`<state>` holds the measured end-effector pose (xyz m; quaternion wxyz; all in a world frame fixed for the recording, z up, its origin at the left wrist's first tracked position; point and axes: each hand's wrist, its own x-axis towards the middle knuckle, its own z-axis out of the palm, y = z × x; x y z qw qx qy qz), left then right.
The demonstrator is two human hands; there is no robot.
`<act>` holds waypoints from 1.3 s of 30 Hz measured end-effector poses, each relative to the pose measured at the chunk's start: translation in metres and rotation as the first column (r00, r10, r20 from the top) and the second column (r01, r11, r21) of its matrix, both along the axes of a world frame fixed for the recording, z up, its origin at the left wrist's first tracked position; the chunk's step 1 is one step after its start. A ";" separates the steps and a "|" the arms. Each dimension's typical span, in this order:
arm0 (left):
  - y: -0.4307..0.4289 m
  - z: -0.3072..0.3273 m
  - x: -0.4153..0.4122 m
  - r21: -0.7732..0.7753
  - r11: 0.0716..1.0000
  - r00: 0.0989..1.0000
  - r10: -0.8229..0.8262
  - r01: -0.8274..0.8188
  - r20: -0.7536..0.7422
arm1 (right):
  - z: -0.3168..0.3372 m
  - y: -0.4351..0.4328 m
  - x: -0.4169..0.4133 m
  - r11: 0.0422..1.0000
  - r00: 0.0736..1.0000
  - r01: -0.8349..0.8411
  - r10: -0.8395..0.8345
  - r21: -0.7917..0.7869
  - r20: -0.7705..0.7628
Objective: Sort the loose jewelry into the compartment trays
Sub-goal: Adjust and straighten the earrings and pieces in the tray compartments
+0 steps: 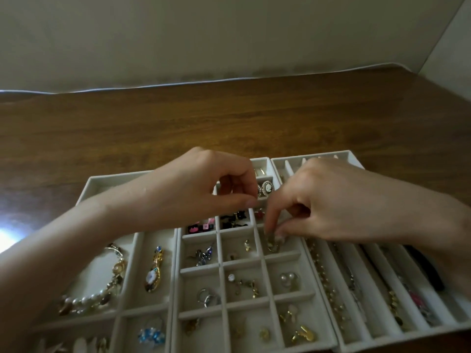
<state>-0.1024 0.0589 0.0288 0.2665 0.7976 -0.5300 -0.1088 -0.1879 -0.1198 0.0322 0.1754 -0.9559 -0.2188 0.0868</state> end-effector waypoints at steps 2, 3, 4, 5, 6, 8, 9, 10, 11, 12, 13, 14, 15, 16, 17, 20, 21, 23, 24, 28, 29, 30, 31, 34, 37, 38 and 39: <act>-0.001 -0.002 0.000 -0.002 1.000 1.000 0.010 -0.010 0.013 | 0.000 0.002 -0.001 1.000 1.000 0.014 -0.013 -0.022 0.023; -0.002 -0.003 0.000 -0.004 1.000 1.000 0.020 -0.020 0.014 | 0.000 0.003 -0.001 0.999 0.999 0.020 -0.019 -0.031 0.031; -0.002 -0.004 0.000 -0.006 1.000 0.999 0.028 -0.028 0.014 | 0.000 0.004 -0.001 0.999 0.999 0.025 -0.023 -0.041 0.037; -0.002 -0.005 0.001 -0.007 0.999 0.999 0.038 -0.038 0.016 | 0.000 0.004 -0.001 0.998 0.999 0.027 -0.025 -0.050 0.044; -0.002 -0.005 0.002 -0.009 0.999 0.999 0.044 -0.044 0.016 | -0.001 0.005 0.000 0.998 0.998 0.028 -0.025 -0.061 0.051; -0.001 -0.007 0.003 -0.014 0.999 0.999 0.053 -0.053 0.013 | -0.004 0.007 0.000 0.996 0.998 0.023 -0.018 -0.084 0.061; 0.000 -0.007 0.004 -0.014 0.998 0.998 0.058 -0.058 0.002 | -0.005 0.007 -0.001 0.996 0.998 0.018 -0.013 -0.090 0.061; 0.000 -0.007 0.004 -0.014 0.998 0.998 0.065 -0.065 -0.017 | -0.005 0.008 -0.001 0.996 0.998 0.013 -0.008 -0.094 0.057; 0.000 -0.007 0.004 -0.012 0.997 0.997 0.074 -0.075 -0.035 | -0.006 0.008 0.000 0.995 0.999 0.007 -0.003 -0.096 0.051; 0.000 -0.007 0.005 -0.009 0.996 0.995 0.086 -0.086 -0.055 | -0.005 0.007 0.001 0.995 0.999 0.004 -0.001 -0.095 0.039; -0.001 -0.007 0.005 -0.004 0.995 0.992 0.098 -0.098 -0.081 | -0.004 0.006 0.002 0.997 1.000 0.004 -0.002 -0.080 0.025; -0.001 -0.008 0.006 0.000 0.994 0.987 0.108 -0.109 -0.121 | -0.002 0.003 0.004 0.999 1.000 0.007 -0.006 -0.044 0.010; -0.001 -0.008 0.006 0.003 0.993 0.977 0.116 -0.118 -0.178 | 0.000 0.000 0.005 1.000 1.000 0.013 -0.013 0.015 0.007; -0.001 -0.008 0.005 0.004 0.994 0.962 0.110 -0.113 -0.250 | 0.002 -0.004 0.007 0.996 1.000 0.021 -0.023 0.089 0.018; -0.001 -0.009 0.005 0.005 0.996 0.943 0.091 -0.094 -0.319 | 0.004 -0.009 0.009 0.985 0.999 0.028 -0.034 0.169 0.034; -0.003 -0.011 0.000 0.000 0.999 0.888 0.043 -0.049 -0.458 | 0.004 -0.015 0.013 0.938 0.997 0.046 -0.066 0.343 0.046; -0.004 -0.012 -0.001 -0.001 0.999 0.871 0.042 -0.049 -0.490 | 0.003 -0.015 0.014 0.929 0.996 0.046 -0.069 0.368 0.049; -0.005 -0.015 -0.002 -0.004 0.999 0.856 0.045 -0.054 -0.514 | -0.001 -0.012 0.016 0.921 0.996 0.037 -0.065 0.387 0.059; -0.005 -0.016 -0.003 -0.007 0.998 0.860 0.050 -0.062 -0.508 | -0.003 -0.012 0.016 0.919 0.996 0.032 -0.060 0.393 0.060; -0.005 -0.013 -0.005 -0.040 0.996 0.860 0.048 -0.080 -0.508 | -0.005 -0.011 0.017 0.908 0.999 0.012 -0.031 0.419 0.040; -0.005 -0.012 -0.004 -0.046 0.996 0.851 0.047 -0.082 -0.523 | -0.005 -0.011 0.017 0.905 0.999 0.011 -0.026 0.425 0.030; -0.005 -0.011 -0.004 -0.047 0.996 0.839 0.042 -0.081 -0.543 | -0.006 -0.012 0.018 0.902 1.000 0.012 -0.023 0.431 0.020; -0.004 -0.011 -0.003 -0.045 0.996 0.829 0.038 -0.075 -0.558 | -0.006 -0.013 0.018 0.899 1.000 0.015 -0.022 0.437 0.011; -0.004 -0.012 -0.002 -0.029 0.997 0.827 0.044 -0.073 -0.560 | -0.007 -0.014 0.019 0.894 1.000 0.021 -0.020 0.448 -0.007; -0.004 -0.013 -0.001 -0.023 0.994 0.833 0.074 -0.103 -0.548 | -0.007 -0.014 0.019 0.891 1.000 0.024 -0.026 0.454 -0.002; -0.004 -0.013 -0.001 -0.015 0.993 0.837 0.093 -0.120 -0.539 | -0.007 -0.015 0.019 0.893 0.999 0.035 -0.037 0.449 -0.005; -0.004 -0.013 0.000 -0.007 0.990 0.841 0.118 -0.143 -0.528 | -0.006 -0.016 0.019 0.905 0.999 0.045 -0.043 0.424 -0.014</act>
